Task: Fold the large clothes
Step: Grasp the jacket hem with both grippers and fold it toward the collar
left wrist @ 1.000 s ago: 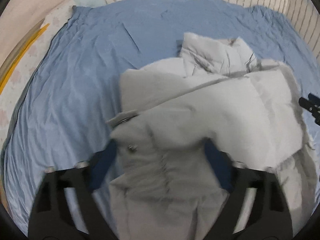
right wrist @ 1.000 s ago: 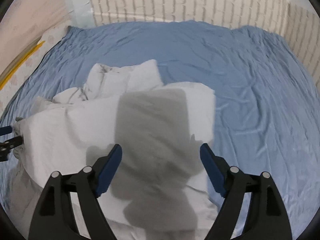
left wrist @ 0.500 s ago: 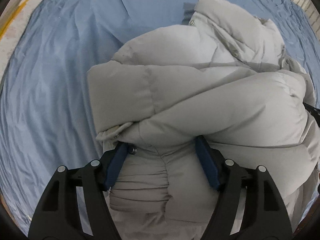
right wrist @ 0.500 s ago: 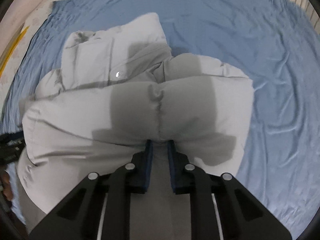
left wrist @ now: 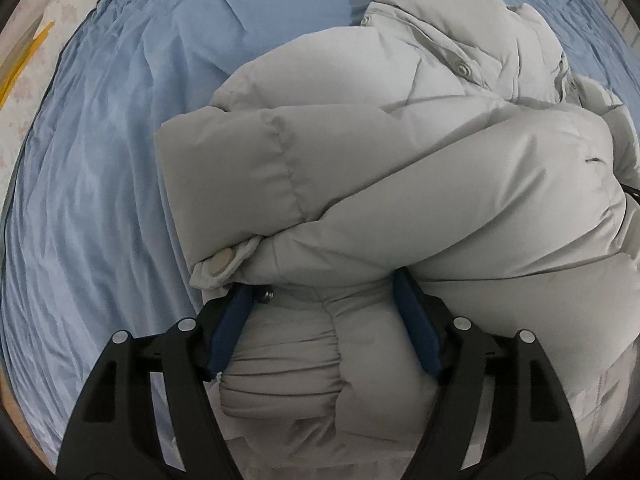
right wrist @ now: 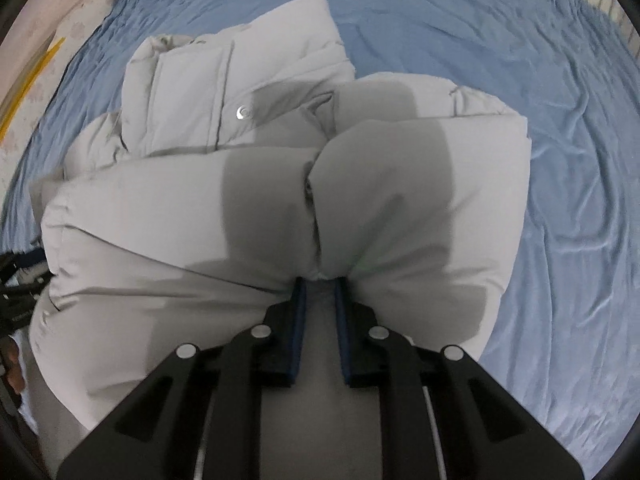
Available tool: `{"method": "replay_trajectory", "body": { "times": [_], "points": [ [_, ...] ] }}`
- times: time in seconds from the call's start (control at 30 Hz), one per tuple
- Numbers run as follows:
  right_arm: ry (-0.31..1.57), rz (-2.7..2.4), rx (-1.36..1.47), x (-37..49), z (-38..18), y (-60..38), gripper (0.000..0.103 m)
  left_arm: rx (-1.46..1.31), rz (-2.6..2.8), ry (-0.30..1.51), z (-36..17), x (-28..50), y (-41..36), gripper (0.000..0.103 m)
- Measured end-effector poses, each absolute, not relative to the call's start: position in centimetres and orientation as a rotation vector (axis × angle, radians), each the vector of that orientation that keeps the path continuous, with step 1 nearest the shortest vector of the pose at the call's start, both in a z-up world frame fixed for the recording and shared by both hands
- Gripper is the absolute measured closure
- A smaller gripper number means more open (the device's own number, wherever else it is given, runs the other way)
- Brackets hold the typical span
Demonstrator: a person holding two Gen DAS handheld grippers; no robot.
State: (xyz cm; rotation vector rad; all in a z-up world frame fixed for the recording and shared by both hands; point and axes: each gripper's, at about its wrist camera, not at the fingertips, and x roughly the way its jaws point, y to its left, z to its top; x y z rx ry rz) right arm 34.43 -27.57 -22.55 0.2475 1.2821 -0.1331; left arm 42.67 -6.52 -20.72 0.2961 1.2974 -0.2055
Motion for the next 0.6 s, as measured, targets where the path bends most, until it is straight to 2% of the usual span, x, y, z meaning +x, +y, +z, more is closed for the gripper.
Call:
{"method": "replay_trajectory", "body": {
  "times": [0.3, 0.37, 0.4, 0.43, 0.5, 0.6],
  "points": [
    [1.32, -0.19, 0.239, 36.5, -23.1, -27.5, 0.09, 0.299, -0.146, 1.323, -21.6, 43.7, -6.6, 0.028],
    [1.297, -0.182, 0.22, 36.5, -22.3, -26.9, 0.089, 0.31, -0.144, 1.314, -20.2, 42.1, -5.5, 0.029],
    [1.269, -0.182, 0.233, 36.1, -21.4, -26.7, 0.083, 0.31, -0.143, 1.308, -19.3, 41.6, -5.6, 0.033],
    [1.2, -0.161, 0.272, 34.8, -19.6, -26.9, 0.083, 0.297, -0.148, 1.29, -18.2, 40.8, -5.4, 0.039],
    [1.102, -0.126, 0.291, 32.5, -16.7, -26.5, 0.083, 0.257, -0.191, 1.213, -15.4, 38.7, -5.5, 0.04],
    [1.052, -0.096, 0.28, 29.5, -14.7, -25.1, 0.083, 0.221, -0.251, 1.105, -12.1, 35.1, -5.8, 0.035]
  ]
}}
